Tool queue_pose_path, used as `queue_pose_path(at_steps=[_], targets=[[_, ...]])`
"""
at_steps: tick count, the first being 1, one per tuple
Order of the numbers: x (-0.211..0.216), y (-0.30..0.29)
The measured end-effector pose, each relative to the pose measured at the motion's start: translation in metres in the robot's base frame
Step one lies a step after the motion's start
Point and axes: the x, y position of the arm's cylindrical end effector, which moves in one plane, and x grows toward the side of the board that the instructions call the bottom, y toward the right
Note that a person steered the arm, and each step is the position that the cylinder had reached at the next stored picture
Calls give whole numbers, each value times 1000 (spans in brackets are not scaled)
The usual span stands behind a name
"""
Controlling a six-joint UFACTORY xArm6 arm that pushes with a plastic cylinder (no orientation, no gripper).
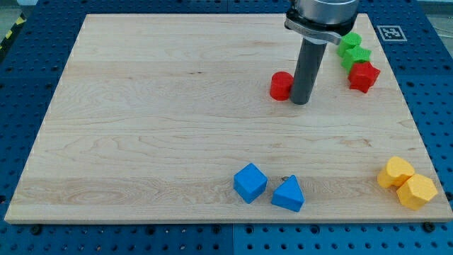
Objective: Push the red star to the top of the red circle
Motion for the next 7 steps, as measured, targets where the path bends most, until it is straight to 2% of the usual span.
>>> queue_pose_path(at_steps=[1,3,4,5,7], targets=[[16,58],[21,169],[-2,194],[-36,182],[-39,182]])
